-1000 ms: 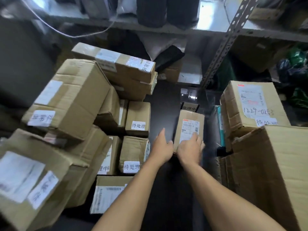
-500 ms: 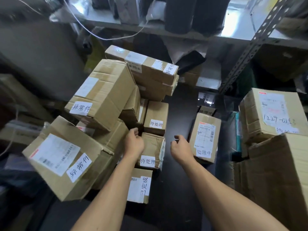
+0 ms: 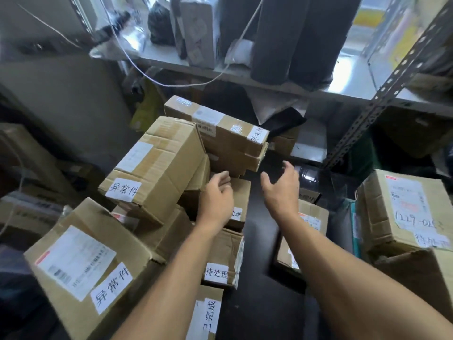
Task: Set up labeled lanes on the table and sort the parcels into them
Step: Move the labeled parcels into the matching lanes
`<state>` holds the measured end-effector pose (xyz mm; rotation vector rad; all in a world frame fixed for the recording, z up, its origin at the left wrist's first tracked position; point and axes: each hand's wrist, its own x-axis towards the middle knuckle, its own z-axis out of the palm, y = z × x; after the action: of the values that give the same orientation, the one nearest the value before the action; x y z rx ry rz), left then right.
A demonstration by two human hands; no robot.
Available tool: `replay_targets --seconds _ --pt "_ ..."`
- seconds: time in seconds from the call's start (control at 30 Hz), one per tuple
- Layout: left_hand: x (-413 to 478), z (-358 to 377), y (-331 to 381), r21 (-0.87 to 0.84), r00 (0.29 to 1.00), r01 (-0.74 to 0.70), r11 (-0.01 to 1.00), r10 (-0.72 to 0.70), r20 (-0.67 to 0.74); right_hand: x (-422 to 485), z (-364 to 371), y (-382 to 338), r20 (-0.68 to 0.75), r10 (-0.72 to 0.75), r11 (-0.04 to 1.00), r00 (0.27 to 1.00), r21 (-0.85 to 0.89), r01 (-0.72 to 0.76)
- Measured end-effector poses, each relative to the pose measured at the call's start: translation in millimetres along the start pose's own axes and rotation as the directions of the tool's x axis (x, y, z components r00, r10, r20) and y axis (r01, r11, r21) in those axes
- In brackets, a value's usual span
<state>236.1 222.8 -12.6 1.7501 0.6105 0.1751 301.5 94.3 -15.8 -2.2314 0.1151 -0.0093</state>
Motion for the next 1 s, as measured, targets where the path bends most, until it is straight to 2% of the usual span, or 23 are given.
replay_targets --seconds 0.07,0.17,0.3,0.4,0.47,0.57,0.7,1.0 --pt "16 6 21 -0.039 1.000 -0.003 0.999 0.004 0.028 31 -11 -28 -0.025 -0.197 0.969 0.980 -0.157 0.191" --pt "30 11 39 -0.013 0.998 0.027 1.000 -0.026 0.051 76 -21 -65 0.152 -0.333 0.882 0.930 -0.297 0.365" --pt "39 13 39 -0.037 0.997 0.070 0.997 -0.068 0.047 111 -10 -87 0.468 -0.283 0.766 0.837 -0.414 0.491" --pt "36 10 26 -0.026 0.994 0.093 0.995 -0.091 0.059 122 7 -82 0.560 -0.205 0.725 0.803 -0.463 0.509" --pt "33 8 19 -0.028 0.993 0.109 0.994 -0.108 0.055 124 16 -76 0.545 -0.231 0.710 0.806 -0.472 0.522" --pt "27 3 10 -0.060 0.989 0.139 0.989 -0.136 0.051 122 21 -69 0.464 -0.377 0.686 0.802 -0.441 0.578" --pt "22 1 11 -0.109 0.988 0.152 0.982 -0.149 0.036 117 8 -70 0.453 -0.441 0.665 0.775 -0.415 0.621" --pt "7 17 72 -0.142 0.998 0.055 0.988 -0.051 0.030 101 -86 -111 0.383 -0.436 0.672 0.814 -0.463 0.578"
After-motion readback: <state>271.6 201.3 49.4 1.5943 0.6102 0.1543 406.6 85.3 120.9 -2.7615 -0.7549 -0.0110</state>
